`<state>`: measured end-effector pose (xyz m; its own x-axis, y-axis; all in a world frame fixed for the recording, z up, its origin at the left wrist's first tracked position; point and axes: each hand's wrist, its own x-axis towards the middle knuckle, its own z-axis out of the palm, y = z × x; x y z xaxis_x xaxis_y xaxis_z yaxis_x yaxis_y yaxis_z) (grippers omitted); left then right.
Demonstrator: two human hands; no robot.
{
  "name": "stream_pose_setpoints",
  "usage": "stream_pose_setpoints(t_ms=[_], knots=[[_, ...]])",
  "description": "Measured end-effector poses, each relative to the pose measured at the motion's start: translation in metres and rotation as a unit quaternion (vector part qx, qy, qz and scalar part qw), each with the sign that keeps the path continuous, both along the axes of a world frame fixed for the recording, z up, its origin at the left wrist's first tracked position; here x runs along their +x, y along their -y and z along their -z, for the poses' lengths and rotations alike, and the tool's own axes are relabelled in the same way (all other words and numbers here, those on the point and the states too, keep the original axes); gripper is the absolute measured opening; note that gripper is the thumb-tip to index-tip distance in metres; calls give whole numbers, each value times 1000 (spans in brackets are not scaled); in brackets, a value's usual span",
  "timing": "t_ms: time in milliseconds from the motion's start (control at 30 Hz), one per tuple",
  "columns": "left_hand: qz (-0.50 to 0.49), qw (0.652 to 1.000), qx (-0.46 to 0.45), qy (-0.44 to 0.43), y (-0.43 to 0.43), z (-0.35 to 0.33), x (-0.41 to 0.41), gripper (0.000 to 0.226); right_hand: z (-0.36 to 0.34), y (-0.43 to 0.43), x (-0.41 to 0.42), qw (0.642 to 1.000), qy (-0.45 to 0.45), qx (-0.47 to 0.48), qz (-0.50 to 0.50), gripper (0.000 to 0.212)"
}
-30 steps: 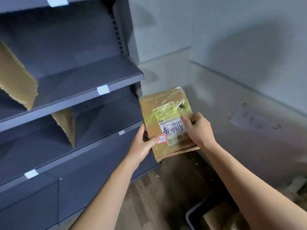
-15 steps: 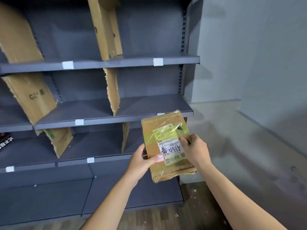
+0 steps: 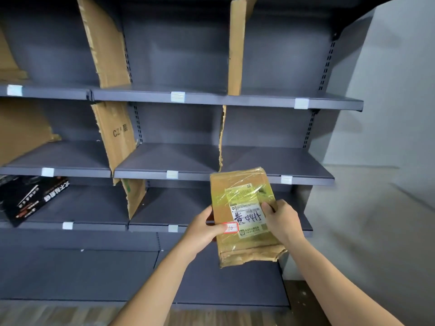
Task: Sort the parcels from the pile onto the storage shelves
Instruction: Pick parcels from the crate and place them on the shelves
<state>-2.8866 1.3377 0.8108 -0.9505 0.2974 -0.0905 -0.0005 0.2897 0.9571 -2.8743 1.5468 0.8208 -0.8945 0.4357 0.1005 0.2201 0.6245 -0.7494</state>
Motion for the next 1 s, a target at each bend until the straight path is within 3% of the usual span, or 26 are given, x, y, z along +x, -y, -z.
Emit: stream_pose_setpoints(t_ms=[200, 333, 533, 1000], knots=[[6, 1000, -24, 7, 67, -7, -35, 40, -3, 62, -36, 1000, 9, -17, 2, 31], [-12, 999, -36, 5, 97, -9, -51, 61, -9, 91, -56, 1000, 2, -19, 10, 31], [-31, 997, -51, 39, 129, -2, -71, 71, -12, 122, -79, 1000, 4, -20, 13, 34], [-46, 996, -55, 48, 153, 1, -87, 39, -17, 156, -103, 999, 17, -30, -13, 34]])
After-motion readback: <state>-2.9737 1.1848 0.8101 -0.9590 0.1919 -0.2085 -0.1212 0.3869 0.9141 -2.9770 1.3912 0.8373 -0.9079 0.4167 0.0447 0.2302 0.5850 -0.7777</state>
